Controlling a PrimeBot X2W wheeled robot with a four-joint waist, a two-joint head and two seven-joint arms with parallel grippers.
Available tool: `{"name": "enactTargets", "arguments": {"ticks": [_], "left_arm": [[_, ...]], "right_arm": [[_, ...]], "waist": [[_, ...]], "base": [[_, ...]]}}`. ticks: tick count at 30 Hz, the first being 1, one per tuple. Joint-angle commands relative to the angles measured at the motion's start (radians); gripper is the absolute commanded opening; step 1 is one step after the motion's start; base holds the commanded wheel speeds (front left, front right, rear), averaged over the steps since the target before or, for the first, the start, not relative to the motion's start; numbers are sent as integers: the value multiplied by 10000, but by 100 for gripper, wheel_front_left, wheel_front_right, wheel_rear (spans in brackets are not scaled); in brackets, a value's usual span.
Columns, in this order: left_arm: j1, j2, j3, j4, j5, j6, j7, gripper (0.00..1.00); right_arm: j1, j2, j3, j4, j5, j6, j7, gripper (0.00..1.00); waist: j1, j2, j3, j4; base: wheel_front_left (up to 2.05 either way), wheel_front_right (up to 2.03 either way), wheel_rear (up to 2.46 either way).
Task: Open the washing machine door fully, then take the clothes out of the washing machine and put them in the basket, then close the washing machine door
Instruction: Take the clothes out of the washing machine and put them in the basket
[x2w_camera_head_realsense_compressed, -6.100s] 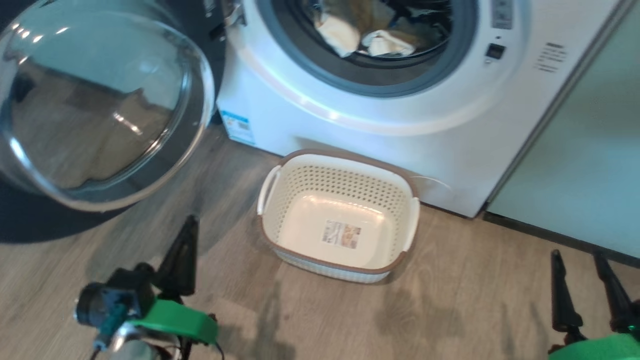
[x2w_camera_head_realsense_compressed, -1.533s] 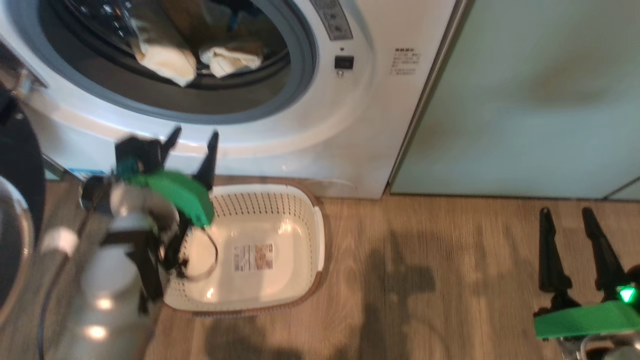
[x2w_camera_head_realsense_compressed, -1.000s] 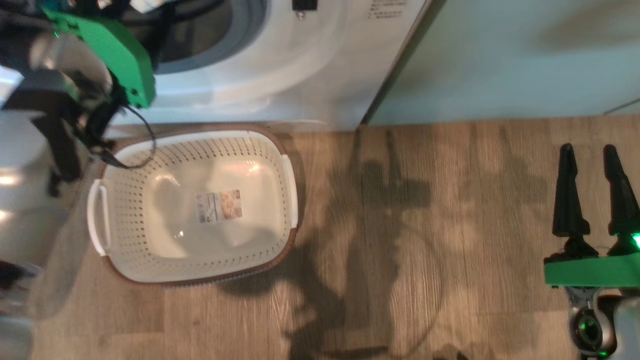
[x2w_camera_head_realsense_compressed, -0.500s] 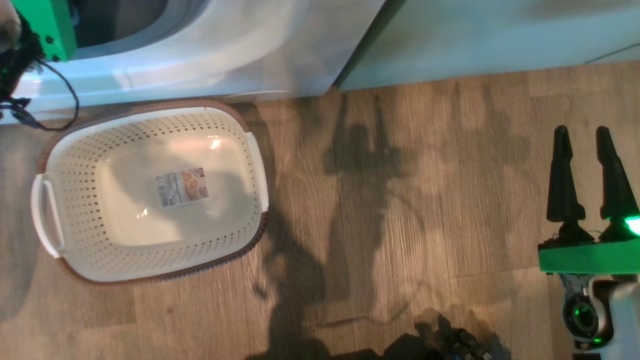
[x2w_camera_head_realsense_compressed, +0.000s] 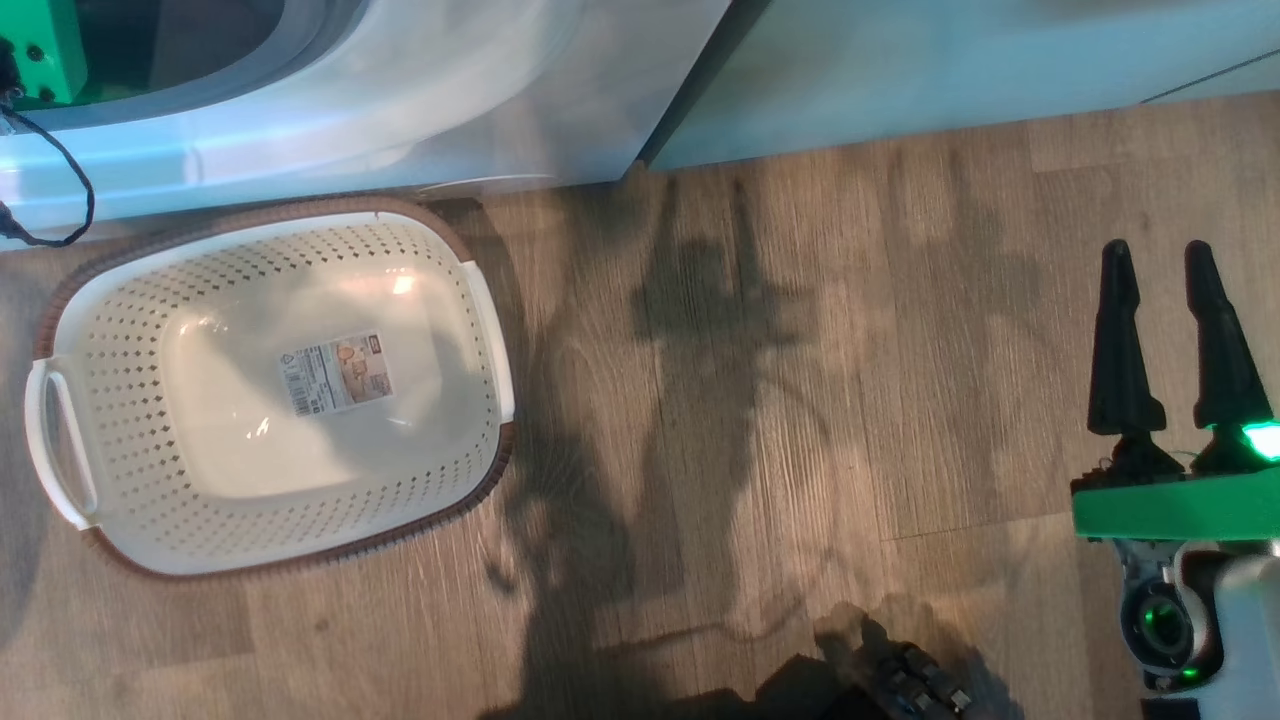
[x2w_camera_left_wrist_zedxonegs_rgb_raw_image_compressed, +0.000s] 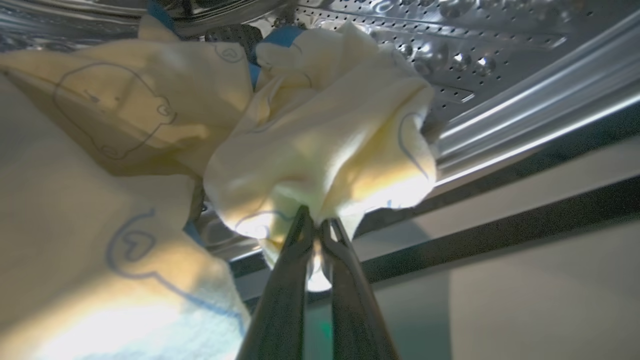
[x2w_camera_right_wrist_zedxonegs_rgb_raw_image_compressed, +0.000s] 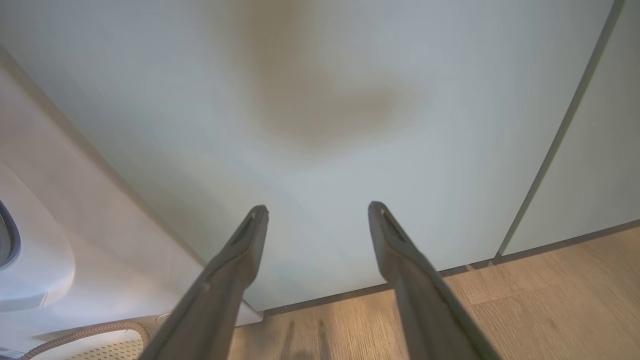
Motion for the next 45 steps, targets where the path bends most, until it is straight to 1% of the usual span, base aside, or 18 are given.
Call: {"name": "enactTargets", "arguments": {"ticks": [1, 6, 8, 13, 19, 21, 23, 25, 27, 30, 31, 32, 35, 38, 45], "left_arm": [[-469, 415, 145, -47, 10, -5, -85, 0], [-652, 411, -93, 19, 89, -5, -403, 0], [-761, 386, -81, 65, 198, 11, -833, 0], [-762, 125, 62, 54, 432, 432, -2276, 0], [-129, -220, 471, -277, 356, 1116, -4268, 0], [184, -294, 609, -537, 313, 1302, -4759, 0], [557, -360, 883, -893, 225, 1611, -5063, 0], [995, -381, 1230, -1399, 210, 1990, -5205, 0], [1445, -379, 1731, -2267, 420, 2404, -5246, 0], [2510, -492, 2925, -4241, 1117, 2974, -5254, 0], [3427, -690, 3735, -5547, 1707, 3243, -5255, 0], [3898, -818, 4136, -6145, 2000, 3312, -5256, 0], [5284, -1330, 5149, -7563, 2744, 3316, -5257, 0], [6431, -1950, 5922, -8605, 3418, 3132, -5257, 0], [8299, -3535, 7045, -10369, 4870, 2315, -5258, 0]], "right_arm": [[21, -143, 166, -296, 49, 2, -67, 100], [-8, -143, 74, -271, 58, 2, -67, 100], [-26, -143, 21, -271, 50, 2, -67, 100], [-66, -143, -136, -258, -22, 2, -67, 100], [-44, -143, -286, -247, -225, 2, -67, 100], [-8, -143, -355, -253, -309, 2, -67, 100], [27, -143, -425, -257, -397, 2, -67, 100], [69, -143, -473, -283, -479, 2, -67, 100], [106, -143, -545, -309, -541, 2, -67, 100], [131, -143, -634, -327, -649, 2, -67, 100], [149, -143, -680, -330, -728, 2, -67, 100], [151, -143, -708, -337, -757, 2, -67, 100], [184, -143, -805, -337, -846, 2, -67, 100], [246, -143, -913, -325, -940, 2, -67, 100], [473, -143, -1117, -337, -1234, 2, -67, 100]], "waist": [[0, 0, -10, -3], [0, 0, -5, 60], [0, 0, -4, 130], [0, 0, -97, 406], [0, 0, -366, 770], [0, 0, -464, 888], [0, 0, -566, 1007], [0, 0, -656, 1100], [0, 0, -732, 1195], [0, 0, -840, 1315], [0, 0, -937, 1371], [0, 0, -987, 1391], [0, 0, -1132, 1465], [0, 0, -1277, 1568], [0, 0, -1711, 1930]], "base": [[0, 0, 0], [0, 0, 0], [0, 0, 0], [0, 0, 0], [0, 0, 0], [0, 0, 0], [0, 0, 0], [0, 0, 0], [0, 0, 0], [0, 0, 0], [0, 0, 0], [0, 0, 0], [0, 0, 0], [0, 0, 0], [0, 0, 0]]}}
